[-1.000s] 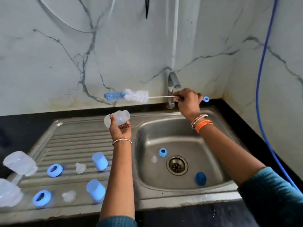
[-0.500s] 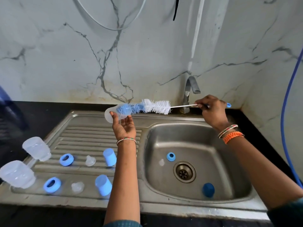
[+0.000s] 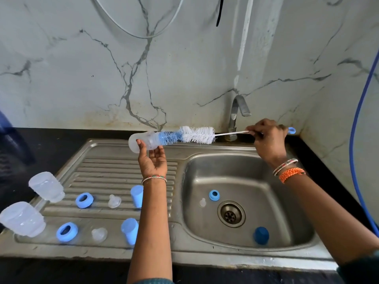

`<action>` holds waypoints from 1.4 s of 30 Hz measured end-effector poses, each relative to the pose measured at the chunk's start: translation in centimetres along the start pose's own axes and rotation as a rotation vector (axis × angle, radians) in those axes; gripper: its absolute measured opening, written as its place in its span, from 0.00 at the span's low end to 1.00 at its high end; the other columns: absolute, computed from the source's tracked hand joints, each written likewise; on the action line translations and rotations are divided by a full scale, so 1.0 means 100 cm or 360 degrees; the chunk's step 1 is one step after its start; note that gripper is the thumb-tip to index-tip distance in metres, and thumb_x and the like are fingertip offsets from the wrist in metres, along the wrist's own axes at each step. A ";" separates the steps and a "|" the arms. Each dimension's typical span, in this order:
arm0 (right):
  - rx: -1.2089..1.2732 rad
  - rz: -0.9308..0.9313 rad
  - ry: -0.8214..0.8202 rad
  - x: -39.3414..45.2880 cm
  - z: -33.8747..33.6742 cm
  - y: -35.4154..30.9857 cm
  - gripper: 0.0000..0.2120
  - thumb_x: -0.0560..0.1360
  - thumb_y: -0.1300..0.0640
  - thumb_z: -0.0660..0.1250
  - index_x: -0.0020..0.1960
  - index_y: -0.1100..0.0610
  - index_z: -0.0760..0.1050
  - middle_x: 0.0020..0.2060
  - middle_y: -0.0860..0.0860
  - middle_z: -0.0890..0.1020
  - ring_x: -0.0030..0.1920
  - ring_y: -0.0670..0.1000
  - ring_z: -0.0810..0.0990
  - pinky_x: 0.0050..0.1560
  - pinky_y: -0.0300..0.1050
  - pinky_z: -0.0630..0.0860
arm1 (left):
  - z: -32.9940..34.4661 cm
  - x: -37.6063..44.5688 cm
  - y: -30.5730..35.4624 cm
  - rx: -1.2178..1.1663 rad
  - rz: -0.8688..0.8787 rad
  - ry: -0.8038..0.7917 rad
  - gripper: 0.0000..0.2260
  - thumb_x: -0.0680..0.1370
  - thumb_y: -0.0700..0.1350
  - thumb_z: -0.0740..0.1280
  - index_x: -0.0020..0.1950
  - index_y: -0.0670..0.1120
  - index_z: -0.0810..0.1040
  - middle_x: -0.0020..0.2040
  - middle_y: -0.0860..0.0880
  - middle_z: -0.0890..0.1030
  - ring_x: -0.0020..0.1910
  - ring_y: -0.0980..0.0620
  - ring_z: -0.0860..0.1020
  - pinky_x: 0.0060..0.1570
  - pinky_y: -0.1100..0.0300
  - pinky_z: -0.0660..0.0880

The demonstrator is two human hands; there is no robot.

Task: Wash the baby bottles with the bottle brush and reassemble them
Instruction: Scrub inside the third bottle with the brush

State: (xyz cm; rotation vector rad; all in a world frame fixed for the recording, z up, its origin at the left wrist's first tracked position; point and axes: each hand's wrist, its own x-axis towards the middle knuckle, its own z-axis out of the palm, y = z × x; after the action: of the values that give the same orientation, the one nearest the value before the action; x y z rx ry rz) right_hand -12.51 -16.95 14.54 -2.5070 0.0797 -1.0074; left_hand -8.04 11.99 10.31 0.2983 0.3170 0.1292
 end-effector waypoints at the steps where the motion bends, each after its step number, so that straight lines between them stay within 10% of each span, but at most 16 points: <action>1: -0.0041 -0.0041 0.0055 0.002 -0.003 -0.003 0.13 0.70 0.69 0.68 0.47 0.55 0.85 0.41 0.53 0.80 0.49 0.58 0.76 0.52 0.47 0.56 | -0.001 0.000 0.001 0.0009 -0.0009 0.0000 0.14 0.76 0.50 0.68 0.57 0.43 0.74 0.47 0.46 0.78 0.47 0.51 0.79 0.44 0.61 0.78; 12: -0.0403 -0.0718 0.0190 0.001 -0.051 -0.062 0.12 0.69 0.65 0.65 0.44 0.52 0.83 0.37 0.50 0.82 0.38 0.56 0.80 0.45 0.49 0.58 | 0.007 -0.014 -0.005 0.0060 -0.0377 -0.0306 0.19 0.69 0.46 0.73 0.56 0.39 0.73 0.52 0.39 0.78 0.53 0.42 0.77 0.45 0.42 0.79; 17: -0.0225 0.0126 -0.1152 0.013 -0.068 -0.064 0.11 0.76 0.60 0.60 0.43 0.52 0.80 0.30 0.48 0.79 0.32 0.52 0.77 0.36 0.42 0.73 | 0.001 -0.006 -0.001 0.0024 -0.0326 -0.0530 0.43 0.43 0.43 0.85 0.55 0.38 0.76 0.47 0.40 0.84 0.49 0.42 0.82 0.49 0.43 0.79; 20: 0.0298 0.0614 -0.1893 0.022 -0.068 -0.055 0.13 0.80 0.64 0.53 0.42 0.58 0.73 0.20 0.47 0.69 0.18 0.45 0.62 0.22 0.31 0.59 | -0.005 -0.006 -0.002 0.0055 -0.0248 -0.0533 0.37 0.42 0.45 0.85 0.49 0.39 0.81 0.45 0.43 0.84 0.46 0.46 0.84 0.45 0.49 0.81; 26: -0.0447 0.0250 -0.1640 0.023 -0.069 -0.046 0.27 0.80 0.38 0.52 0.38 0.56 0.77 0.29 0.51 0.81 0.30 0.51 0.77 0.42 0.44 0.76 | -0.011 -0.001 0.002 0.0017 -0.0107 -0.0266 0.15 0.67 0.45 0.71 0.50 0.40 0.77 0.38 0.45 0.85 0.43 0.48 0.83 0.68 0.48 0.67; 30: -0.0230 0.0217 -0.1445 0.020 -0.071 -0.038 0.21 0.82 0.47 0.56 0.35 0.54 0.76 0.31 0.51 0.77 0.34 0.51 0.74 0.42 0.44 0.69 | -0.018 0.004 0.007 0.0075 -0.0103 -0.0191 0.07 0.79 0.45 0.63 0.50 0.42 0.75 0.38 0.46 0.84 0.50 0.48 0.79 0.66 0.48 0.69; 35: -0.0335 -0.0328 -0.0433 0.011 -0.064 -0.039 0.06 0.76 0.54 0.67 0.46 0.52 0.81 0.43 0.51 0.83 0.48 0.56 0.78 0.54 0.47 0.63 | -0.018 0.010 0.007 -0.0007 -0.0158 -0.0173 0.14 0.76 0.46 0.67 0.56 0.40 0.72 0.51 0.42 0.79 0.64 0.44 0.74 0.63 0.47 0.71; 42: -0.0651 -0.0806 -0.0100 -0.007 -0.052 -0.029 0.07 0.73 0.58 0.65 0.47 0.56 0.80 0.36 0.51 0.82 0.38 0.58 0.79 0.46 0.48 0.70 | -0.023 0.015 0.000 0.0107 -0.0201 0.0007 0.13 0.78 0.47 0.66 0.55 0.39 0.71 0.50 0.40 0.78 0.64 0.43 0.74 0.59 0.47 0.73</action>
State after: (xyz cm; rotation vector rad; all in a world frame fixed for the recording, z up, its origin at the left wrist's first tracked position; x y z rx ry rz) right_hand -16.88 -16.11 18.62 -3.0151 -0.4319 -1.1969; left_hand -7.34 12.87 7.75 0.3435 0.3442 -0.0050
